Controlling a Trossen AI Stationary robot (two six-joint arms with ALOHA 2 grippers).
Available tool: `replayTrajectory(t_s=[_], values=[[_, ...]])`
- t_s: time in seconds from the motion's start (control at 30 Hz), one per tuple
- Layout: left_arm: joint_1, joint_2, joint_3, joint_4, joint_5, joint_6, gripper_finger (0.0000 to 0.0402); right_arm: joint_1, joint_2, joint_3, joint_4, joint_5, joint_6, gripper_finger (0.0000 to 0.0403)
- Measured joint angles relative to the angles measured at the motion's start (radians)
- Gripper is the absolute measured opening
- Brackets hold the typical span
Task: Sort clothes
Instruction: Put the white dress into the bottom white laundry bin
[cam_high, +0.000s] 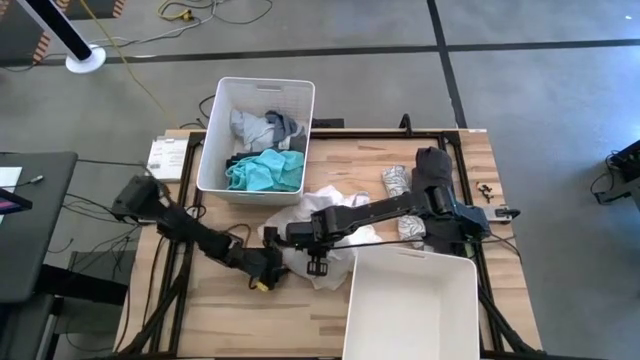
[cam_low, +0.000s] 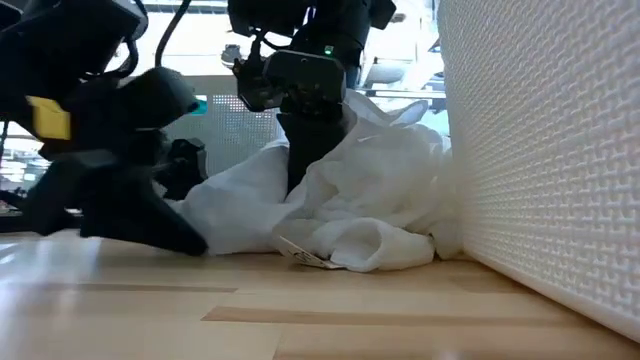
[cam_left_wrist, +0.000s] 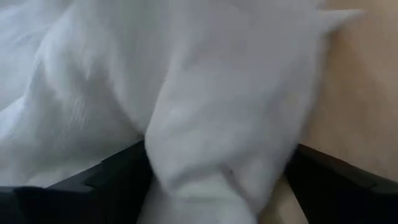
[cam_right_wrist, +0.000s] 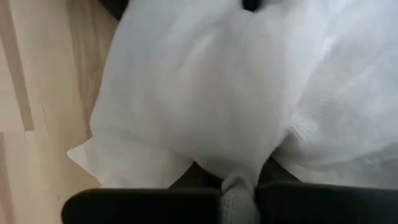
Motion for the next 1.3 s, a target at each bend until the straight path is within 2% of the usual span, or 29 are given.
replayTrajectory(t_s=[0.07,0.13,0.23,0.33,0.47,0.5,0.67,0.8,1.0,1.13,1.3], values=[[0.006,0.051,0.034,-0.006,-0.072,-0.064,0.034,-0.001,0.0,0.0,0.005,0.0,0.0,0.0024],[0.018,0.084,0.061,-0.021,-0.103,-0.118,0.0332,-0.001,0.0,0.0,0.004,0.001,0.0,0.0024],[0.031,0.11,0.086,-0.045,-0.125,-0.14,0.0289,-0.001,0.0,0.0,0.001,0.002,0.0,0.0025],[0.034,0.118,0.091,-0.063,-0.152,-0.116,0.0203,-0.001,0.0,0.0,0.002,0.004,0.0,0.0029],[0.035,0.117,0.091,-0.072,-0.161,-0.077,0.0045,-0.001,0.0,0.0,0.005,0.004,-0.001,0.0042],[0.033,0.117,0.091,-0.067,-0.159,-0.066,0.0026,-0.001,0.0,0.0,0.006,0.004,-0.001,0.0046],[0.007,0.076,0.088,-0.063,-0.175,-0.037,0.001,0.006,0.0,0.0,0.008,0.004,-0.021,0.0063],[-0.028,-0.041,0.084,-0.074,-0.198,0.023,0.0009,0.034,0.0,0.008,0.004,0.017,-0.062,0.0091],[-0.055,-0.231,0.084,-0.144,-0.223,0.067,0.0007,0.071,-0.003,0.081,-0.038,0.104,-0.081,0.0193],[-0.072,-0.309,0.084,-0.174,-0.222,0.068,0.0007,0.084,-0.002,0.154,-0.078,0.14,-0.07,0.0262],[-0.112,-0.365,0.085,-0.133,-0.221,0.09,0.0007,0.098,0.0,0.244,-0.131,0.222,-0.061,0.0303]])
